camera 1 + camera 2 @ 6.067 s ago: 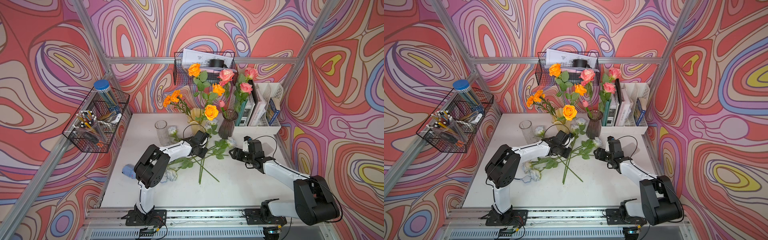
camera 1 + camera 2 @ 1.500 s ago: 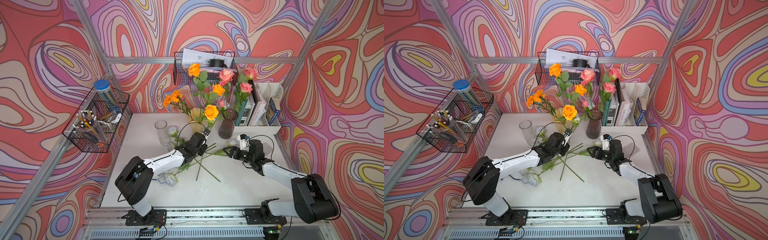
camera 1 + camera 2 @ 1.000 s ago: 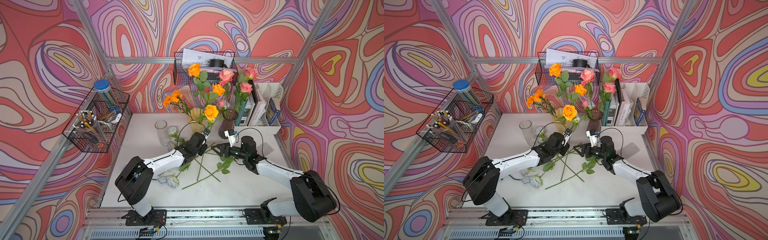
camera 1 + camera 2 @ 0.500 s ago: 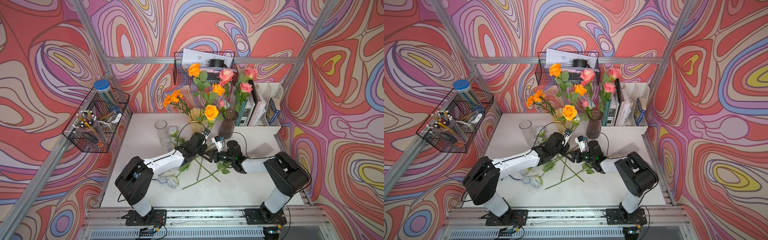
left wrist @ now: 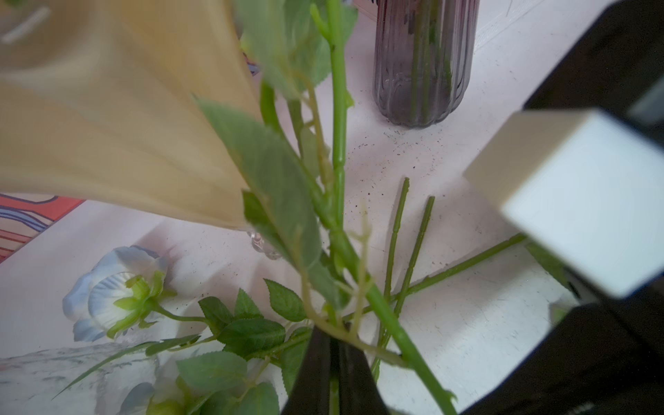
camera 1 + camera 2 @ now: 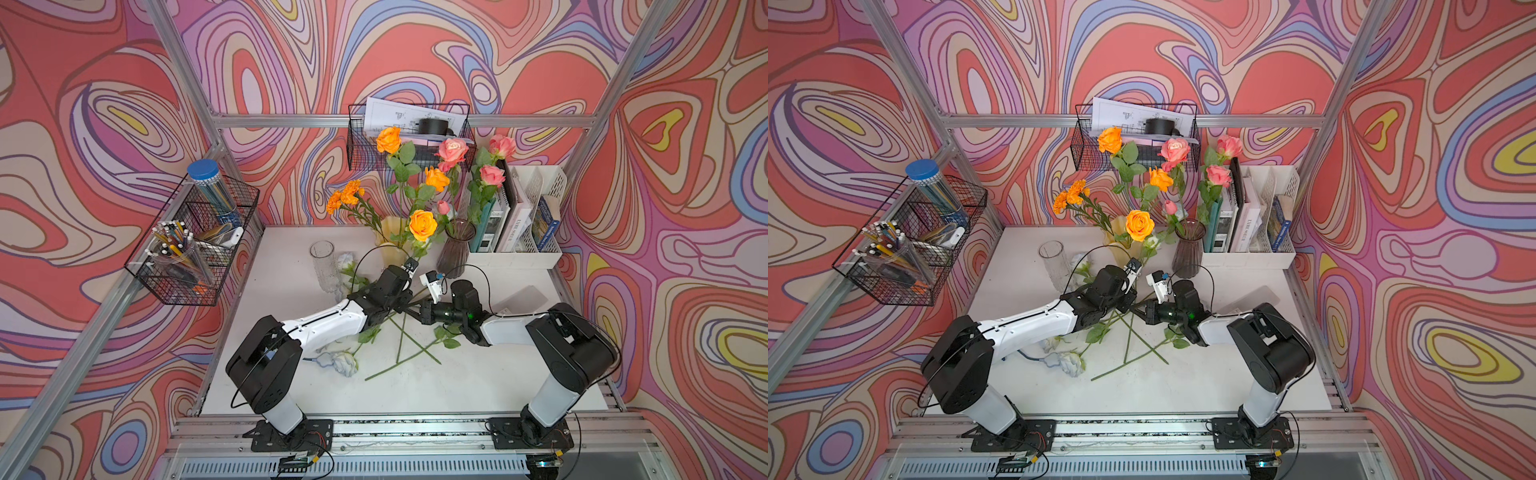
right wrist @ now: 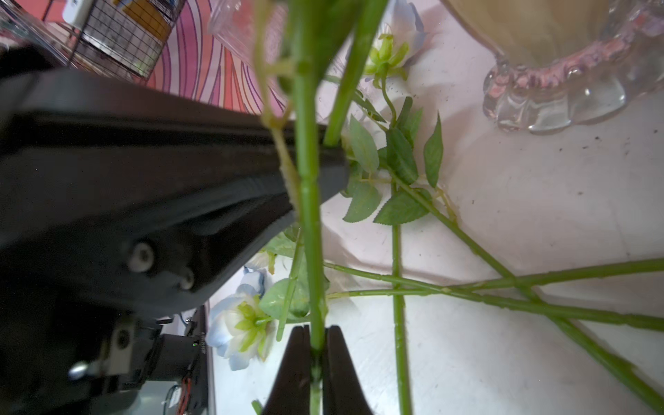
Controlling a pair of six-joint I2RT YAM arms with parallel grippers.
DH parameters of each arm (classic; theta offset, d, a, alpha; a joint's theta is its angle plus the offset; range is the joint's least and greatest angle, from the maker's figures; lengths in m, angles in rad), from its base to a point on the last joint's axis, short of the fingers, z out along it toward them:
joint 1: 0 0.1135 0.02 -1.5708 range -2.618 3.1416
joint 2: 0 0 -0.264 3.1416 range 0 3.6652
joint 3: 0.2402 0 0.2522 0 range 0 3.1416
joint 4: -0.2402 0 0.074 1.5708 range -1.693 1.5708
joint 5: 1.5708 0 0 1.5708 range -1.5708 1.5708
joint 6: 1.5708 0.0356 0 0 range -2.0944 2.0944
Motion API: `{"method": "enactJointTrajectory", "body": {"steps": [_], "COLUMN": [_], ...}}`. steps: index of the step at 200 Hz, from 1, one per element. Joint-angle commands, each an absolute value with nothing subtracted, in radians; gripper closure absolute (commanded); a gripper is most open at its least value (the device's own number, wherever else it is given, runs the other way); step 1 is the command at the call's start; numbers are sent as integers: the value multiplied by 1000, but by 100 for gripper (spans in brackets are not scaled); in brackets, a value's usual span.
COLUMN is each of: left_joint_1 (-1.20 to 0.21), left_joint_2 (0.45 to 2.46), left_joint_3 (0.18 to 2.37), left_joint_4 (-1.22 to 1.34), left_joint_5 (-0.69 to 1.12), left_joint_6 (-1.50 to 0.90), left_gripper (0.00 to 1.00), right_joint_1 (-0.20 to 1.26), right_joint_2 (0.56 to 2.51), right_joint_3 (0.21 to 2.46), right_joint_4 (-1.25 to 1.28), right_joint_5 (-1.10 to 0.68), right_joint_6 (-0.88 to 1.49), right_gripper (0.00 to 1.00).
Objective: Arrange the flowers in different vases according to their colors
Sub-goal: Pick up the flower at the center of the board.
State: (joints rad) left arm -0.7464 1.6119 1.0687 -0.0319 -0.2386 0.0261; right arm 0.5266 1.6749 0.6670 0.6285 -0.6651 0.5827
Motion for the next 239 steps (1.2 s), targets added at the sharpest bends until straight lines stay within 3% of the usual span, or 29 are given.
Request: {"method": "enactJointTrajectory", "body": {"steps": [1,100,166,239], "left_joint_1": [-749,-756,-758,-761], "left_joint_2": [1542,1356,1326,1253], "left_joint_3": [1096,1109,1183,1105], "left_joint_4": [-100,-320,-410,-474], "left_joint_5": [-245,-76,100,127], "left_joint_6": [-16,-93,-103,-190], "left_gripper": [100,100,100,100], "right_joint_1": [538,548,548,550], "right_joint_2": [1594,1455,1534,1441], "right_joint_3": [649,681,740,721], "right_joint_4": [513,282,237,140], "right_joint_5": [-649,-651,-677,-720], "right_joint_6": [556,552,577,607], "right_gripper": [99,100,100,100]}}
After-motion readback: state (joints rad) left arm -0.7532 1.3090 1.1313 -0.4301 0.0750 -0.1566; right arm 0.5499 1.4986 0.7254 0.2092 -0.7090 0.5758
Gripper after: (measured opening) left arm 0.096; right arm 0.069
